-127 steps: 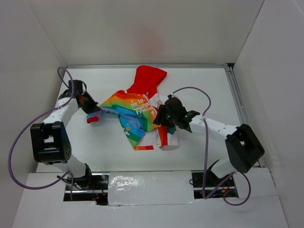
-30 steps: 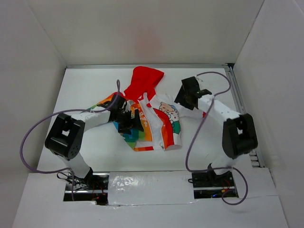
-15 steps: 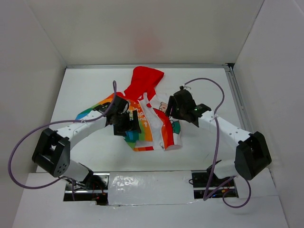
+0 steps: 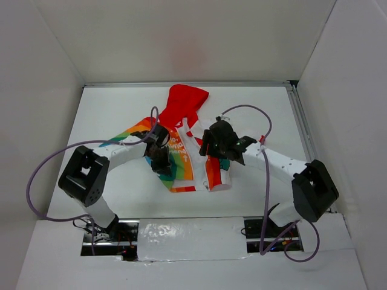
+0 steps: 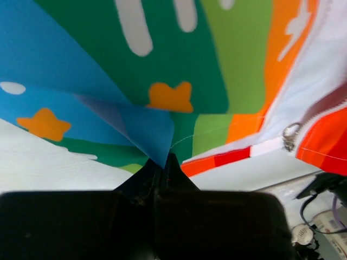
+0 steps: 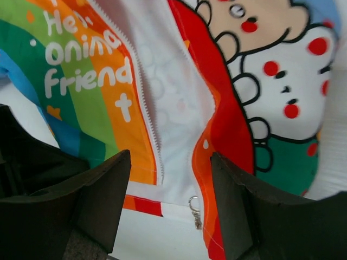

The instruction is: Zip up the jacket

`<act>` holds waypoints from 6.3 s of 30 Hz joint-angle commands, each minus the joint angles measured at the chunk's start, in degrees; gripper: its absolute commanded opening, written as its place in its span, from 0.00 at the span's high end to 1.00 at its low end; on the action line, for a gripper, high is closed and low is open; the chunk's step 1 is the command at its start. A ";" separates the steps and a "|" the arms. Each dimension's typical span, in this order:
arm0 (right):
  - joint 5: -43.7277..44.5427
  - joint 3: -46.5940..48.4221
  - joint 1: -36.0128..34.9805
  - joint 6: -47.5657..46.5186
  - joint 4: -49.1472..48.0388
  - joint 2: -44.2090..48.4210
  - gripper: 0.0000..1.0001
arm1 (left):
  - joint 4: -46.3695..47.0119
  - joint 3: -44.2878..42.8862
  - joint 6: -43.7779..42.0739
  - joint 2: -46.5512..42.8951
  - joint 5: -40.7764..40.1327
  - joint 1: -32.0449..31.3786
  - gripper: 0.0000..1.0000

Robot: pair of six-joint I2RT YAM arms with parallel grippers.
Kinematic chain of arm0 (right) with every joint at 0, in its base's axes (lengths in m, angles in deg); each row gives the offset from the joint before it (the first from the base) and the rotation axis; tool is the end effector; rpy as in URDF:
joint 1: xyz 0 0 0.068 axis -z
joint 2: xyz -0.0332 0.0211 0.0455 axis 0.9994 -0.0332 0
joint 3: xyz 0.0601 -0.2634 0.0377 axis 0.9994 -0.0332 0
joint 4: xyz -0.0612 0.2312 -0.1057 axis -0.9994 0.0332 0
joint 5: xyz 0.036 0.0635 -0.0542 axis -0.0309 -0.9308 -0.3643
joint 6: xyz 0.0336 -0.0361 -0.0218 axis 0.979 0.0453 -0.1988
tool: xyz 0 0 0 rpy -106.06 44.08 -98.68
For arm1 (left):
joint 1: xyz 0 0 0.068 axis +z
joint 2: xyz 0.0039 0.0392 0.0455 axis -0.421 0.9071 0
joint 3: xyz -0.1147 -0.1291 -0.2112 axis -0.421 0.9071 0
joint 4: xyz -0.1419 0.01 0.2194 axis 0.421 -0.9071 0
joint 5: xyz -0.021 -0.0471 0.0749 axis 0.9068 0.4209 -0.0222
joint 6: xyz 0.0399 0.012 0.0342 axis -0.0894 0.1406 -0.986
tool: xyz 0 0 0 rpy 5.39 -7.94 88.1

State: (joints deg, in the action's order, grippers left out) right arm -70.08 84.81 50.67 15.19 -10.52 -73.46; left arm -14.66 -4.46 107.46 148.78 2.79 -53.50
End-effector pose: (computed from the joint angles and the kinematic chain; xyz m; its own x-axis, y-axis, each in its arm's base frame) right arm 0.2427 0.1798 0.2365 -0.7832 0.1792 -0.5955 -0.0538 0.9345 0.3519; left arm 0.2702 -0.1560 0.1682 -0.9640 -0.2443 -0.1052 -0.1883 0.9063 -0.3784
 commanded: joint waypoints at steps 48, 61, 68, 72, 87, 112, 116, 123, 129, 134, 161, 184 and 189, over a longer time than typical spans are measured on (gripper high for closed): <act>2.87 1.49 1.13 5.88 -1.31 -8.33 0.33 | -11.76 -2.18 8.96 1.01 -5.44 -15.87 0.31; 2.77 1.22 1.31 6.59 -1.40 -10.53 0.33 | -12.29 -4.55 10.63 5.16 -5.44 -17.10 0.14; 2.69 1.05 1.22 6.68 -1.40 -10.44 0.33 | -12.81 -5.08 12.13 6.90 -7.19 -17.81 0.08; 3.21 0.87 1.31 6.85 -1.05 -10.18 0.33 | -15.09 -6.13 13.89 10.86 -9.13 -17.81 0.25; 2.95 -0.62 2.36 7.11 -2.28 -9.47 0.33 | -18.62 -4.91 16.53 4.48 -13.44 -19.12 1.00; 10.24 -2.30 -2.91 -7.39 8.52 1.00 0.31 | 12.23 7.31 -3.69 -16.48 0.98 -13.68 1.00; 9.46 -1.24 -3.79 -8.09 9.76 -3.31 0.31 | 12.85 7.13 -3.78 -14.10 1.85 -13.15 1.00; 10.07 0.61 -3.35 -7.21 12.05 -10.88 0.31 | 15.05 9.42 -4.39 -16.99 3.70 -11.57 1.00; 5.41 -0.27 -3.09 -8.53 9.85 -11.49 0.33 | 17.24 11.18 -4.74 -17.79 5.28 -10.25 1.00; 1.91 -1.32 -1.51 -8.62 8.80 -12.37 0.44 | 17.77 11.18 -4.83 -16.56 5.37 -9.90 1.00; -26.57 -8.18 -4.40 -10.46 -11.41 -0.51 1.00 | 23.05 8.98 -5.89 -1.00 8.01 -2.34 1.00; 2.79 -3.70 -2.12 -8.09 5.64 -6.83 0.27 | 23.84 11.27 -7.03 -3.20 8.10 1.18 1.00; 3.13 -2.91 -1.95 -7.39 5.28 -10.70 0.31 | 23.49 11.27 -7.03 -3.37 7.83 1.18 1.00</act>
State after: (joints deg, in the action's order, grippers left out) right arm -66.39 81.25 48.50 8.39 -2.71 -82.31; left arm 8.33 6.19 101.99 147.10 11.36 -52.71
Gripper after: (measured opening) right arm 0.695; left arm 0.070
